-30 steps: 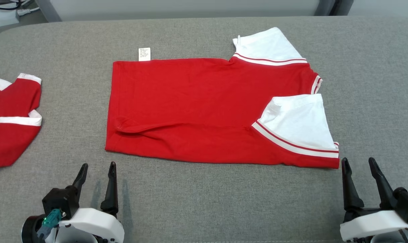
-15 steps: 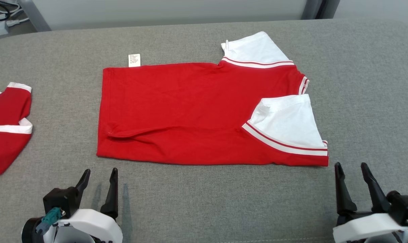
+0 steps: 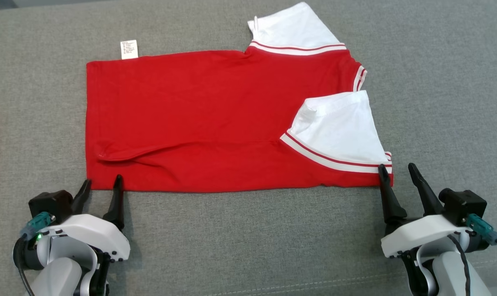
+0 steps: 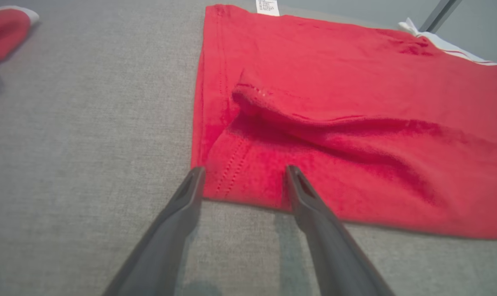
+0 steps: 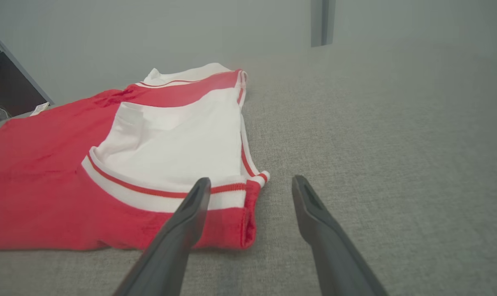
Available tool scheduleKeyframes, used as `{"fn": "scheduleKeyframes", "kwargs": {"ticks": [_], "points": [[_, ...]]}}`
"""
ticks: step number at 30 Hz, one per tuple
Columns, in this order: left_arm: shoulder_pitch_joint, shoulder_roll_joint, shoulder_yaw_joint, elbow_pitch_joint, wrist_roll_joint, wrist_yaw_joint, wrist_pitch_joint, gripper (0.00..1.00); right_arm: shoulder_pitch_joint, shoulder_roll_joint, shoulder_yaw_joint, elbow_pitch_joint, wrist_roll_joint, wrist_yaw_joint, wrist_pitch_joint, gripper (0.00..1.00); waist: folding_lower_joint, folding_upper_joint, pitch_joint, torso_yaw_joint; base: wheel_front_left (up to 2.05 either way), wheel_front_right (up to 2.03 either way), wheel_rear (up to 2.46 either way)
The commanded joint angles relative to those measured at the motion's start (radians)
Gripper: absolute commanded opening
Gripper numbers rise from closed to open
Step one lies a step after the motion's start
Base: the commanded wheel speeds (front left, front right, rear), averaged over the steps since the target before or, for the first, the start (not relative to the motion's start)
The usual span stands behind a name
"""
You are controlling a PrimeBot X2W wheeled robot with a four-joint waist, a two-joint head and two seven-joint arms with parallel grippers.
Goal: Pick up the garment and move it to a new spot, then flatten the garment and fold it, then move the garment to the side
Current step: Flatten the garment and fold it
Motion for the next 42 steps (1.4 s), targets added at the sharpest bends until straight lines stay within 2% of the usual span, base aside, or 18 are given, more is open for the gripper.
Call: {"fn": "scheduleKeyframes", "kwargs": {"ticks": [1,9,10,11,12,13,17,24,28,33,42], "points": [[-0.051,0.027,0.047,0.006,-0.013,-0.013,-0.012,1.00,-0.027,-0.008,0.027,0.000,0.003,0.000,-0.018,1.00,0.0000,0.0000,0.014,-0.004,0.00,0.00,0.00],[-0.081,-0.008,0.051,0.082,-0.059,-0.065,-0.019,1.00,-0.058,-0.008,0.058,0.069,0.024,0.000,-0.022,1.00,0.0000,0.0000,0.021,0.005,0.00,0.00,0.00],[-0.081,-0.015,0.048,0.086,-0.069,-0.076,-0.013,0.75,-0.061,-0.008,0.059,0.077,0.026,0.000,-0.022,0.87,0.0000,0.0000,0.019,0.007,0.00,0.00,0.00],[-0.081,-0.021,0.046,0.088,-0.076,-0.087,-0.011,0.42,-0.063,-0.008,0.061,0.084,0.030,0.000,-0.022,0.44,0.0000,0.0000,0.017,0.009,0.00,0.00,0.00],[-0.081,-0.026,0.043,0.092,-0.085,-0.099,-0.007,0.16,-0.065,-0.008,0.061,0.091,0.033,0.000,-0.022,0.05,0.0000,0.0000,0.016,0.011,0.00,0.00,0.00],[-0.081,-0.030,0.042,0.095,-0.090,-0.107,-0.006,0.00,-0.066,-0.008,0.061,0.096,0.035,0.000,-0.022,0.00,0.0000,0.0000,0.014,0.014,0.00,0.00,0.00],[-0.083,-0.042,0.037,0.098,-0.100,-0.125,-0.012,0.00,-0.065,-0.008,0.062,0.105,0.043,0.000,-0.023,0.00,0.0000,0.0000,0.006,0.021,0.00,0.00,0.00],[-0.038,-0.040,0.039,0.066,-0.104,-0.119,-0.034,0.00,-0.016,-0.036,0.050,0.078,0.078,0.000,-0.023,0.00,0.0000,0.0000,-0.030,0.045,0.00,0.00,0.00],[0.033,-0.020,0.039,0.007,-0.106,-0.096,-0.027,0.00,0.058,-0.060,0.017,0.012,0.105,0.000,-0.016,0.00,0.0000,0.0000,-0.055,0.066,0.00,0.00,0.00],[0.117,0.010,0.039,-0.097,-0.100,-0.052,-0.012,0.00,0.175,-0.072,-0.046,-0.133,0.099,0.000,0.035,0.00,0.0000,0.0000,-0.067,0.092,0.00,0.00,0.00],[0.249,0.017,0.032,-0.230,-0.117,0.011,0.014,0.00,0.404,-0.015,-0.130,-0.350,0.090,0.000,0.153,0.00,0.0000,0.0000,-0.063,0.111,0.00,0.00,0.00]]}}
